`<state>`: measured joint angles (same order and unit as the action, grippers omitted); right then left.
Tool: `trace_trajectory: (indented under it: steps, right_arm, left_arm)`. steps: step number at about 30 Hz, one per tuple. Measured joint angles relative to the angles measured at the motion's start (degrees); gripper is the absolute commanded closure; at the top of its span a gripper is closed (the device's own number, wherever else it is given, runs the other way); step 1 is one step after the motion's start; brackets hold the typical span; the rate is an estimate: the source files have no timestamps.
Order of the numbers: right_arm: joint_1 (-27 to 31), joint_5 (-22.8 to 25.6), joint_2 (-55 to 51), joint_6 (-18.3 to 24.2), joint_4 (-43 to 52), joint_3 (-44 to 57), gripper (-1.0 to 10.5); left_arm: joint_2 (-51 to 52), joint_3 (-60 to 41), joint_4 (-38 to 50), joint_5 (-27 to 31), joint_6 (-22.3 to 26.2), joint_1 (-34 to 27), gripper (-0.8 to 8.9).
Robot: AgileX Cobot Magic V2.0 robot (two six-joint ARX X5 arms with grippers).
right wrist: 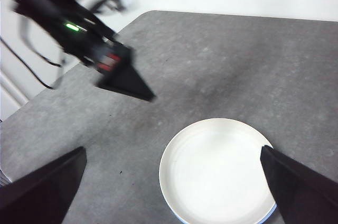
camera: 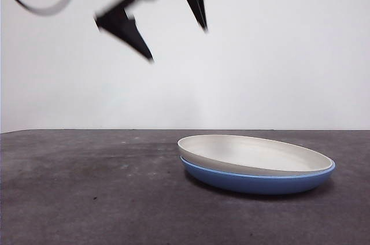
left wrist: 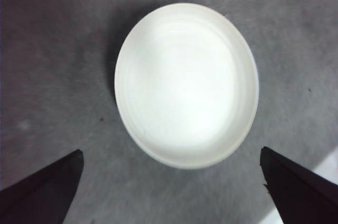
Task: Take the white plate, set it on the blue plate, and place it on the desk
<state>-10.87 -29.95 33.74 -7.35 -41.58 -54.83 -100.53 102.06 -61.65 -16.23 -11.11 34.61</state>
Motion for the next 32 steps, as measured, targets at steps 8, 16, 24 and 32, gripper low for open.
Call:
trace_trajectory:
  steps: [8, 16, 24, 32]
  right_arm:
    - [0.0, 0.2, 0.0, 0.0, 0.0, 0.0, 3.6]
    - [0.0, 0.2, 0.0, 0.0, 0.0, 0.0, 3.6]
    - [0.0, 2.0, 0.0, 0.0, -1.1, 0.0, 3.6]
    - [0.0, 6.2, 0.1, -0.5, -4.3, 0.0, 3.6]
  left_arm:
    - [13.8, 0.1, -5.1, 2.8, 4.1, 0.3, 2.70]
    - [26.4, -8.7, -6.0, 4.6, 5.9, 0.3, 2.44]
    - [42.1, -25.0, 0.5, 5.9, 5.9, 0.3, 2.46]
    - [54.8, -37.3, 9.6, 6.0, 5.4, 0.3, 2.50]
